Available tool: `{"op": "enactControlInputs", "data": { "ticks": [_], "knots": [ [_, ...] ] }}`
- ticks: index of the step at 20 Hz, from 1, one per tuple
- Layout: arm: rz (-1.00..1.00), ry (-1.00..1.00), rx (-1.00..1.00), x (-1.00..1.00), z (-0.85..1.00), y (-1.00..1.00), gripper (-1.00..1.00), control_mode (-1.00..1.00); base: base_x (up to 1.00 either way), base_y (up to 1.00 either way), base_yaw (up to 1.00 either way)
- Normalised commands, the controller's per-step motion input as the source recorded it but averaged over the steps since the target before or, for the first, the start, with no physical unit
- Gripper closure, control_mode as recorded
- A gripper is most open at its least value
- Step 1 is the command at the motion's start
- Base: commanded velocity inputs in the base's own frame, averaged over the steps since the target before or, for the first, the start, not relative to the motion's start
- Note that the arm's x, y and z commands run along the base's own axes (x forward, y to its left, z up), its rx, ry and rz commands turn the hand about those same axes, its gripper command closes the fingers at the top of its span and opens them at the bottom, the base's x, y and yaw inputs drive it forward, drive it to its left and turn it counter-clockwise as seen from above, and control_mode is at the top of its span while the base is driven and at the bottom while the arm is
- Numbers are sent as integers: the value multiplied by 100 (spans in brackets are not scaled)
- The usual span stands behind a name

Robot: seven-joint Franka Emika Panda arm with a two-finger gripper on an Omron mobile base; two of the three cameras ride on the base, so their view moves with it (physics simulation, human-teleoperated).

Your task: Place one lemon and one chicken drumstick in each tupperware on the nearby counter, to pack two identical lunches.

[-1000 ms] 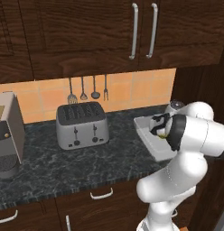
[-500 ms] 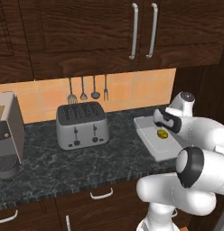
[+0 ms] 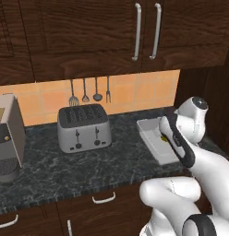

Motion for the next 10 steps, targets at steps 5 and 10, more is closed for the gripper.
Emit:
{"op": "enactControlInputs", "data": {
  "ticks": [5,10],
  "knots": [
    [-4,-5,-14,-96,1,18,-100,-100,0,0,0],
    [-6,-3,-6,-88,4,0,-100,-100,0,0,0]
  ]
}}
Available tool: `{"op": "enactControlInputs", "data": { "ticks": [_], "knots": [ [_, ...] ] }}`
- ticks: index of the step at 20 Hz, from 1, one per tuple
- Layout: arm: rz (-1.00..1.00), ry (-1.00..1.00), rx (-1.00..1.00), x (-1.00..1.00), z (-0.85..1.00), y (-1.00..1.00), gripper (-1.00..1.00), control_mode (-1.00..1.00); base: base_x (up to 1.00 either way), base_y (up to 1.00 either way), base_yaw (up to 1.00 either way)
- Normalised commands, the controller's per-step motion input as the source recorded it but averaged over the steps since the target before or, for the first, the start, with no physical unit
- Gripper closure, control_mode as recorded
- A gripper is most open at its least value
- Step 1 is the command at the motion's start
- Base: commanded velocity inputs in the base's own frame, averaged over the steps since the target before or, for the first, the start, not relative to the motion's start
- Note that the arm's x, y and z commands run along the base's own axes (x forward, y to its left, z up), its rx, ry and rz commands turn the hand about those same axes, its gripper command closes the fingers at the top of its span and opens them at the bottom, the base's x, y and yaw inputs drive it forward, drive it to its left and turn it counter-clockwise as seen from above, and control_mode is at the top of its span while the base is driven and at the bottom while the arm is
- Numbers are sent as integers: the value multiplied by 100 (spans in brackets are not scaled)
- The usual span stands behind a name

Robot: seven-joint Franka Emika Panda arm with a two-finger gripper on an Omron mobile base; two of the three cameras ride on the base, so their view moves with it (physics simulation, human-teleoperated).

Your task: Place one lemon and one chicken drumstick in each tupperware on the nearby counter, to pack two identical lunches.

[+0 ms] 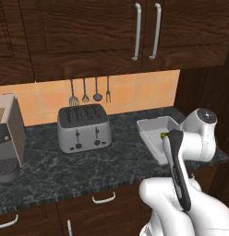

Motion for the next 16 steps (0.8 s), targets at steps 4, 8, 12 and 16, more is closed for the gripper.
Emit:
{"op": "enactControlInputs", "data": {
  "ticks": [4,8,12,16],
  "knots": [
    [-2,-1,-1,-50,0,-4,-100,100,-50,-2,0],
    [0,0,0,0,0,0,-100,100,-100,-16,-2],
    [0,0,0,0,0,0,-100,100,-41,-86,-2],
    [0,0,0,0,0,0,-100,100,2,-100,8]
  ]
}}
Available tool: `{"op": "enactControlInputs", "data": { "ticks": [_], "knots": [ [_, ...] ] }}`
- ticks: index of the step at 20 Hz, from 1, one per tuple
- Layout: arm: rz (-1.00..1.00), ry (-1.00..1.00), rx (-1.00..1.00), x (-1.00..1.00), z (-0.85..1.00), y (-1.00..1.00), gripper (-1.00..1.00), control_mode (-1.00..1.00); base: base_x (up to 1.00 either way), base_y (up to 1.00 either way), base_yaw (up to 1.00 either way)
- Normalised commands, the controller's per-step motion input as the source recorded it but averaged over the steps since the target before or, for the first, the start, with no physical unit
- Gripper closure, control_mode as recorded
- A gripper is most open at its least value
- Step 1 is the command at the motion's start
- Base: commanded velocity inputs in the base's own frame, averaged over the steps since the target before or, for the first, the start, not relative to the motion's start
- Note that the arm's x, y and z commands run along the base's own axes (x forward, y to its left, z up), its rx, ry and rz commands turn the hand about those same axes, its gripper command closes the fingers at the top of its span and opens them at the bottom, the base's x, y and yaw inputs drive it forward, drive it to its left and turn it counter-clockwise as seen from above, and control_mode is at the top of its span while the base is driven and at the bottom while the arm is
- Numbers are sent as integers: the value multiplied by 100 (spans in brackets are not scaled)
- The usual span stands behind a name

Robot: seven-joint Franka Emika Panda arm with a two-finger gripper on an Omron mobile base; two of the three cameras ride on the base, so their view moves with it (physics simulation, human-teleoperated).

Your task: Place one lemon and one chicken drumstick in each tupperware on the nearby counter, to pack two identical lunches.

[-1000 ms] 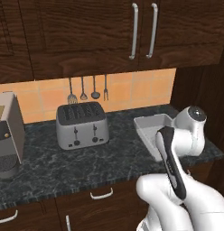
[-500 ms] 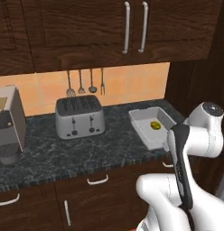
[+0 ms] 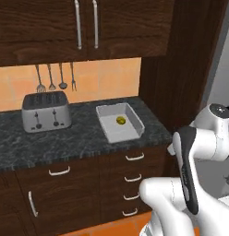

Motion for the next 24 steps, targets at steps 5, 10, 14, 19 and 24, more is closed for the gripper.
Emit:
{"op": "enactControlInputs", "data": {
  "ticks": [5,10,14,19,24],
  "knots": [
    [0,0,0,0,0,0,-100,100,16,-100,29],
    [0,0,0,0,0,0,-100,100,4,-100,25],
    [0,0,0,0,0,0,-100,100,0,-96,10],
    [0,0,0,0,0,0,-100,100,1,-67,1],
    [0,0,0,0,0,0,-100,100,8,-49,0]
  ]
}}
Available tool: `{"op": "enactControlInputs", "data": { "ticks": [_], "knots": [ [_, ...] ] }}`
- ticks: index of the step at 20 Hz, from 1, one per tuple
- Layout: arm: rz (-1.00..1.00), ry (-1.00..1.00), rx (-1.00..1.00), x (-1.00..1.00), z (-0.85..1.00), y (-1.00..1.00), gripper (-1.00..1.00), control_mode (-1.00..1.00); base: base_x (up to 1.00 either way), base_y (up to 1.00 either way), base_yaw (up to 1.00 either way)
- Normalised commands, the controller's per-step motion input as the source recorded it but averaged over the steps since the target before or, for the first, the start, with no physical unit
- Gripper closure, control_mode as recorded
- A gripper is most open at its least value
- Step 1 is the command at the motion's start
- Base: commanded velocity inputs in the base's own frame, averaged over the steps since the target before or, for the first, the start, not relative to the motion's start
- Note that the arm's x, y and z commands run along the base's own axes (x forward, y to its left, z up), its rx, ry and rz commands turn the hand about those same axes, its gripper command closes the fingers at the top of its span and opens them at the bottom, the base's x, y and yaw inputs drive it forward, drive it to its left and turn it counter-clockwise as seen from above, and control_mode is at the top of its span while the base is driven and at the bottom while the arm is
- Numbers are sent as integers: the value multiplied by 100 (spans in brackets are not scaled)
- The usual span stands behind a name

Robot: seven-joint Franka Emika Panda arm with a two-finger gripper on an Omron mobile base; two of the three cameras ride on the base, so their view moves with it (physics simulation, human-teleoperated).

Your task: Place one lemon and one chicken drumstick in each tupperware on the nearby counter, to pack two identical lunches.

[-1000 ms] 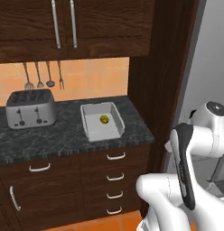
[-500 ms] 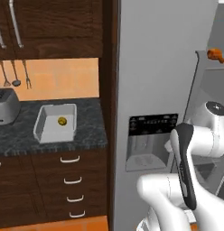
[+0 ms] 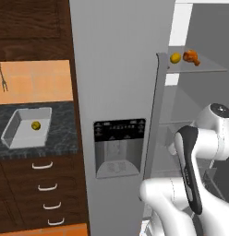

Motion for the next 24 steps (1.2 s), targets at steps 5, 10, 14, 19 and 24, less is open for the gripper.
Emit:
{"op": "enactControlInputs", "data": {
  "ticks": [5,10,14,19,24],
  "knots": [
    [0,0,0,0,0,0,-100,100,8,-55,0],
    [0,0,0,0,0,0,-100,100,14,-51,2],
    [0,0,0,12,0,0,-100,-100,21,-11,4],
    [1,-33,0,44,24,7,-100,-100,0,0,0],
    [-2,-38,0,41,70,27,-100,-100,0,0,0]
  ]
}}
